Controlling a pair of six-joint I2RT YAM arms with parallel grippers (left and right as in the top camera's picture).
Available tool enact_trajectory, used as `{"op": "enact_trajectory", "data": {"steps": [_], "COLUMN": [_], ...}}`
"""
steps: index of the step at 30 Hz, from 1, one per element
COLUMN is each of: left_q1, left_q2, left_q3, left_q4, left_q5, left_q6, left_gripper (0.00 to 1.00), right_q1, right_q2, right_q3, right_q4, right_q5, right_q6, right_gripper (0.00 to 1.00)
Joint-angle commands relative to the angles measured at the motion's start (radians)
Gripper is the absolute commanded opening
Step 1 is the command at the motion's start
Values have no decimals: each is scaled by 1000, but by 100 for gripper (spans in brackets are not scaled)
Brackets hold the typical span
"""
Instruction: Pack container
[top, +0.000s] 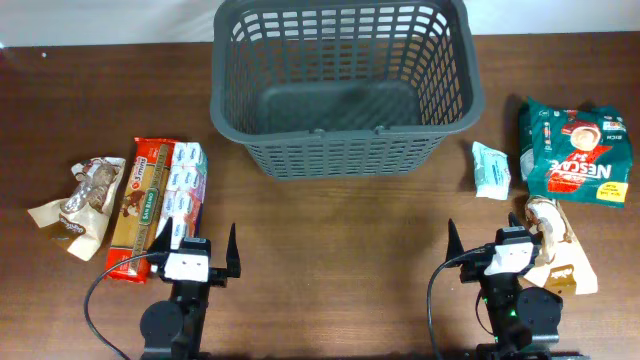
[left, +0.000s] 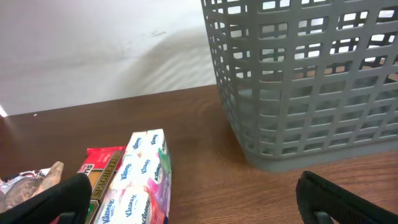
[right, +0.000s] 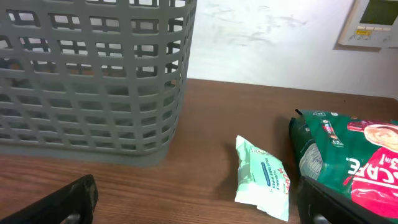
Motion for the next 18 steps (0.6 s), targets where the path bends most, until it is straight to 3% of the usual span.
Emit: {"op": "enact_trajectory", "data": {"steps": [1,4,7,10,13,14,18], "left_q1": [-2,-1,0,24,72,112,209], "left_q2": [-2,-1,48,163,333,465,739], "left_q3": [-6,28,132,222,315,397,610], "left_q4": [4,-32,-138,-150,-132,-132,-169], "left_q5": [-3,-23,-187,-293,-291,-269,-140], "left_q6": [-10,-11,-47,-47,-47,-47,-47], "left_gripper": [99,99,99,99,99,99,99], "right_q1": [5,5,5,4,4,4,4], "right_q2": [-7,-6,29,142,335,483,769], "right_q3": [-8,16,124,265,425,556,902], "right_q4": [8,-10,-145,-303,-404,-470,-668], "right_q5": [-31,-56,-42,21,49,49,60], "right_q6": [16,91,158,159,158,159,155], "right_gripper": [99,99,99,99,99,99,99]}}
